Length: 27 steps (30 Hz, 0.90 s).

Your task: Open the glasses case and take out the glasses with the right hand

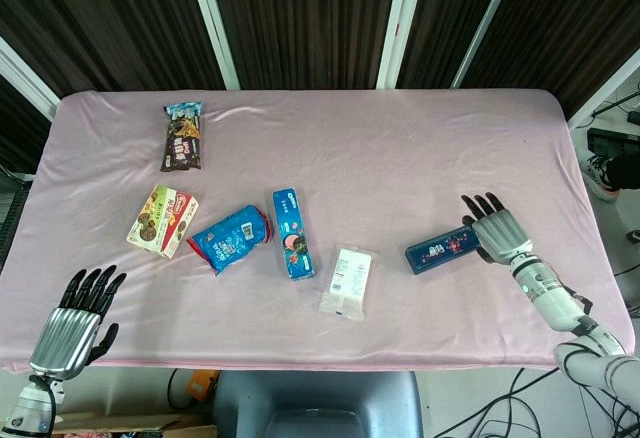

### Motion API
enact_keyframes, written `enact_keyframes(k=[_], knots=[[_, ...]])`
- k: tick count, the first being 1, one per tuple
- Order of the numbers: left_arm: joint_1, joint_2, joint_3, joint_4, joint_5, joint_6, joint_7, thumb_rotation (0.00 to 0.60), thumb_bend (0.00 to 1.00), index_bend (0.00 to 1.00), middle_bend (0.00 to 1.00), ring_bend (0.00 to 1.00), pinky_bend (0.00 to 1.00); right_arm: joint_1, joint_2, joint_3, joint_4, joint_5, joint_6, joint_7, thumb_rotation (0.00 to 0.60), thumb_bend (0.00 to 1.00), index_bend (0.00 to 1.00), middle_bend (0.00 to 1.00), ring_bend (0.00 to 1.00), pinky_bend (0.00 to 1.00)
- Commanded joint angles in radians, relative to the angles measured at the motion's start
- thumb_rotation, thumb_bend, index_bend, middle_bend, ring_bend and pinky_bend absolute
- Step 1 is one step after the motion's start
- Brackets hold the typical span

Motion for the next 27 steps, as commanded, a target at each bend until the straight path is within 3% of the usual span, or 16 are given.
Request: enact_keyframes(k=[1, 27], knots=[[0.000, 0.001, 0.000, 0.000, 0.000, 0.002, -0.002, 0.600, 0.39, 0.00, 0.00, 0.00, 0.00, 0.005, 0.003, -0.001, -0.007, 0.006, -0.006, -0.012, 0.600, 0.49, 0.43, 0.00, 0.00, 0.00], [-0.004, 0.000, 0.001, 0.002, -0.002, -0.003, -0.004, 0.600, 0.39, 0.00, 0.00, 0.00, 0.00, 0.036, 0.006, -0.002, -0.057, 0.086, -0.061, -0.118, 0.600, 0.49, 0.46, 0.00, 0.00, 0.00]])
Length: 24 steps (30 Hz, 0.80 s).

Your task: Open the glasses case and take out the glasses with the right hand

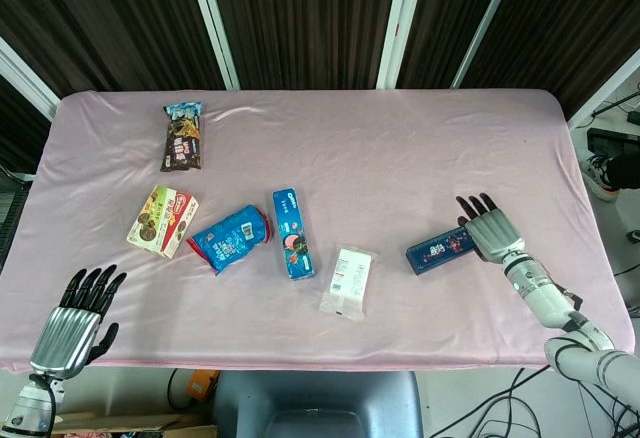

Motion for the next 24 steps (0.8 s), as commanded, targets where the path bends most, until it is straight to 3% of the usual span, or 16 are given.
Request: enact_keyframes(k=[1, 7, 14, 24], knots=[[0.000, 0.000, 0.000, 0.000, 0.000, 0.001, -0.001, 0.600, 0.39, 0.00, 0.00, 0.00, 0.00, 0.003, 0.003, 0.000, -0.007, 0.005, -0.002, -0.008, 0.600, 0.51, 0.46, 0.00, 0.00, 0.00], [-0.001, -0.001, 0.001, 0.000, 0.001, 0.000, 0.000, 0.600, 0.39, 0.00, 0.00, 0.00, 0.00, 0.011, 0.003, 0.003, -0.021, 0.025, -0.013, -0.041, 0.600, 0.69, 0.52, 0.00, 0.00, 0.00], [0.000, 0.001, 0.001, 0.000, 0.001, 0.003, -0.003, 0.600, 0.39, 0.00, 0.00, 0.00, 0.00, 0.020, -0.006, 0.009, -0.019, 0.048, -0.026, -0.069, 0.600, 0.79, 0.56, 0.00, 0.00, 0.00], [-0.001, 0.000, 0.000, 0.000, -0.004, -0.002, 0.000, 0.600, 0.39, 0.00, 0.00, 0.00, 0.00, 0.071, -0.022, 0.069, -0.011, 0.150, -0.088, -0.083, 0.600, 0.80, 0.57, 0.00, 0.00, 0.00]])
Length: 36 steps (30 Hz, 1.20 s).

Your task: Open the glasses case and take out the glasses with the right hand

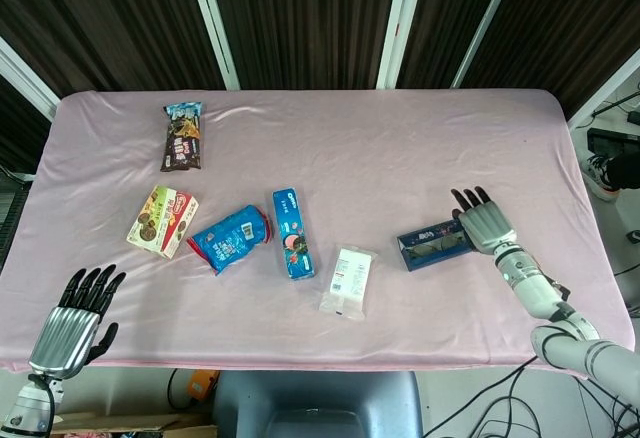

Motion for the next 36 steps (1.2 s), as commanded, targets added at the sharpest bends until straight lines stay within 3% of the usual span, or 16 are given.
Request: enact_keyframes(k=[1, 10, 14, 18, 21, 23, 28, 33, 36], knots=[[-0.001, -0.002, -0.001, 0.000, -0.004, -0.003, 0.004, 0.600, 0.39, 0.00, 0.00, 0.00, 0.00, 0.030, -0.014, 0.026, 0.012, 0.040, -0.033, -0.015, 0.600, 0.80, 0.57, 0.00, 0.00, 0.00], [-0.009, -0.010, -0.011, 0.002, -0.030, -0.025, 0.022, 0.600, 0.39, 0.00, 0.00, 0.00, 0.00, 0.129, -0.128, 0.087, 0.166, 0.206, -0.113, -0.132, 0.600, 0.80, 0.57, 0.00, 0.00, 0.00], [-0.010, -0.011, -0.014, 0.000, -0.037, -0.025, 0.023, 0.600, 0.39, 0.00, 0.00, 0.00, 0.00, 0.151, -0.164, 0.112, 0.205, 0.241, -0.093, -0.139, 0.600, 0.80, 0.53, 0.00, 0.00, 0.00], [-0.011, -0.010, -0.013, 0.001, -0.034, -0.025, 0.018, 0.600, 0.39, 0.00, 0.00, 0.00, 0.00, 0.125, -0.107, 0.117, 0.122, 0.209, -0.005, -0.117, 0.600, 0.76, 0.43, 0.00, 0.00, 0.00], [-0.010, -0.008, -0.007, 0.000, -0.023, -0.021, 0.015, 0.600, 0.39, 0.00, 0.00, 0.00, 0.00, 0.077, -0.009, 0.113, -0.027, 0.159, 0.086, -0.075, 0.600, 0.62, 0.37, 0.00, 0.00, 0.00], [-0.008, -0.008, -0.005, -0.001, -0.016, -0.014, 0.013, 0.600, 0.39, 0.00, 0.00, 0.00, 0.00, 0.031, 0.064, 0.096, -0.145, 0.098, 0.160, -0.031, 0.600, 0.55, 0.34, 0.00, 0.00, 0.00], [-0.003, -0.005, 0.002, -0.004, -0.004, -0.004, 0.008, 0.600, 0.39, 0.00, 0.00, 0.00, 0.00, -0.113, 0.242, -0.033, -0.395, -0.138, 0.355, 0.068, 0.600, 0.53, 0.33, 0.00, 0.00, 0.00], [-0.001, -0.001, 0.010, -0.007, 0.011, 0.003, 0.004, 0.600, 0.39, 0.00, 0.00, 0.00, 0.00, -0.195, 0.292, -0.150, -0.439, -0.294, 0.438, 0.112, 0.600, 0.53, 0.35, 0.00, 0.00, 0.00], [0.002, 0.001, 0.012, -0.007, 0.018, 0.010, -0.002, 0.600, 0.39, 0.00, 0.00, 0.00, 0.00, -0.208, 0.266, -0.174, -0.409, -0.324, 0.437, 0.128, 0.600, 0.53, 0.36, 0.00, 0.00, 0.00]])
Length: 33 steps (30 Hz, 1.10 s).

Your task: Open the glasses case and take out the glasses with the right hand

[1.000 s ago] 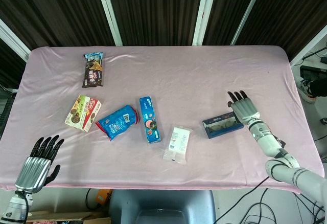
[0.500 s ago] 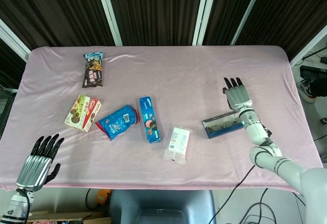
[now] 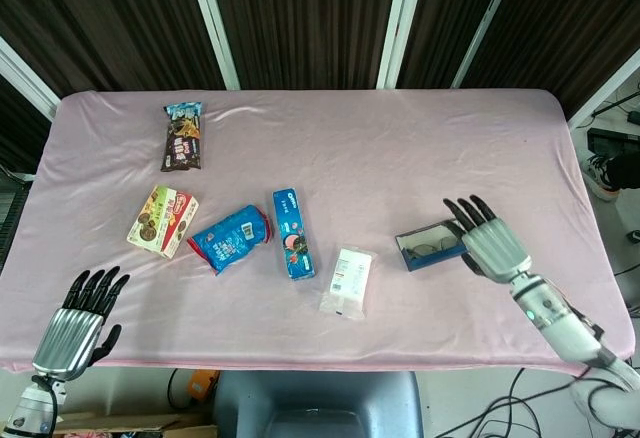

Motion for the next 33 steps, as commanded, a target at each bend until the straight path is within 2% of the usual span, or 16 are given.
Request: enact_keyframes(k=[1, 9, 17, 26, 33], knots=[[0.002, 0.003, 0.002, 0.000, 0.005, 0.006, -0.006, 0.600, 0.39, 0.00, 0.00, 0.00, 0.00, -0.044, 0.001, -0.055, 0.006, -0.058, 0.022, 0.046, 0.600, 0.53, 0.36, 0.00, 0.00, 0.00], [0.007, 0.013, 0.001, 0.005, 0.012, 0.022, -0.034, 0.600, 0.39, 0.00, 0.00, 0.00, 0.00, 0.005, -0.101, -0.013, 0.072, -0.008, -0.081, 0.063, 0.600, 0.53, 0.35, 0.00, 0.00, 0.00], [0.006, 0.017, -0.001, 0.005, 0.009, 0.018, -0.043, 0.600, 0.39, 0.00, 0.00, 0.00, 0.00, 0.054, -0.152, 0.031, 0.094, 0.065, -0.176, 0.020, 0.600, 0.53, 0.36, 0.00, 0.00, 0.00], [0.005, 0.018, -0.003, 0.005, 0.006, 0.015, -0.043, 0.600, 0.39, 0.00, 0.00, 0.00, 0.00, 0.080, -0.198, 0.041, 0.123, 0.117, -0.238, -0.038, 0.600, 0.53, 0.38, 0.00, 0.00, 0.00], [0.007, 0.018, -0.004, 0.004, 0.004, 0.017, -0.043, 0.600, 0.39, 0.00, 0.00, 0.00, 0.00, 0.090, -0.218, 0.031, 0.112, 0.114, -0.250, -0.067, 0.600, 0.53, 0.39, 0.00, 0.00, 0.00]])
